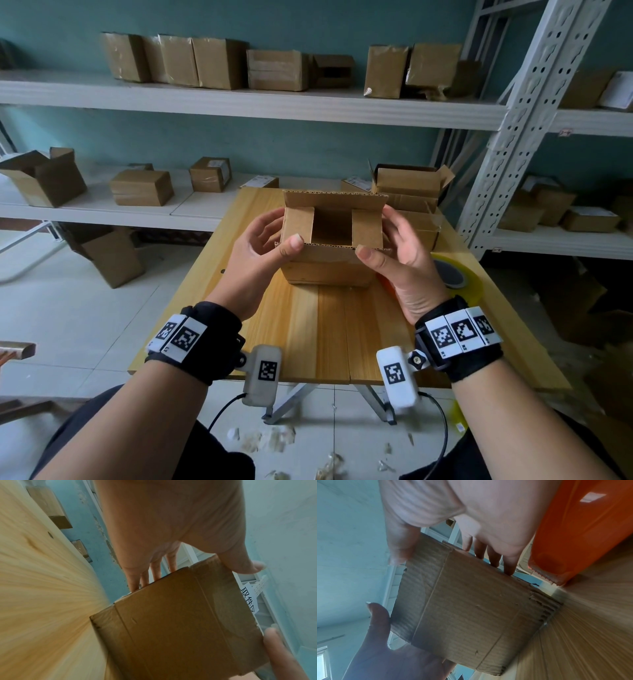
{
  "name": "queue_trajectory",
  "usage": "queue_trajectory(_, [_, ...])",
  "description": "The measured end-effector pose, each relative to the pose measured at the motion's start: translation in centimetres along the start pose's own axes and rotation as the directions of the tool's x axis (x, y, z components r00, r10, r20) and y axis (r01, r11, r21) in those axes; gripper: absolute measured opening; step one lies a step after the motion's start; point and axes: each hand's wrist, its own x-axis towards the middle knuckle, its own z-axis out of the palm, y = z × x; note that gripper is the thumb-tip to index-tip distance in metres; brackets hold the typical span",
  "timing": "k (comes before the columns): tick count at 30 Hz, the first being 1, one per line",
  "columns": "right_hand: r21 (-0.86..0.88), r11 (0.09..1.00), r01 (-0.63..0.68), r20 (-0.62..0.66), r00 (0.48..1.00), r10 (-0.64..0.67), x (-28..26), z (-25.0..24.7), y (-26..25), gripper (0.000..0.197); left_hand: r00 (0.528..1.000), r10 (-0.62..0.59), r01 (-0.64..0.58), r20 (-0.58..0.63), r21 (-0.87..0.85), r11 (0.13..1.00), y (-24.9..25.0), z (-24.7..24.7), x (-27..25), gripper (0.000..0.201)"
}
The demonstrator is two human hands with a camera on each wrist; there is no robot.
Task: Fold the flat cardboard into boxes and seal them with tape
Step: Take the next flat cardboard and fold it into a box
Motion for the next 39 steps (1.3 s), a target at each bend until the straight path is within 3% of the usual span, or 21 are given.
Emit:
queue_trajectory(11, [0.016, 1.000, 0.002, -0.030, 1.000, -0.001, 0.09, 0.00, 0.20, 0.088, 1.000, 0.007, -0.007, -0.025, -0.004, 1.000, -0.22, 0.09, 0.09, 0.114])
queue_trajectory(21, [-0.003, 1.000, 0.010, -0.055, 0.998, -0.011, 0.07, 0.07, 0.23, 0.084, 1.000, -0.013, 0.012, -0.021, -0.008, 1.000, -0.58, -0.02, 0.31, 0.082])
queue_trajectory(39, [-0.015, 1.000, 0.011, -0.075, 0.997, -0.012, 0.01, 0.28, 0.33, 0.076, 0.999, -0.029, 0.028, -0.019, -0.035, 0.999, -0.51, -0.03, 0.34, 0.074])
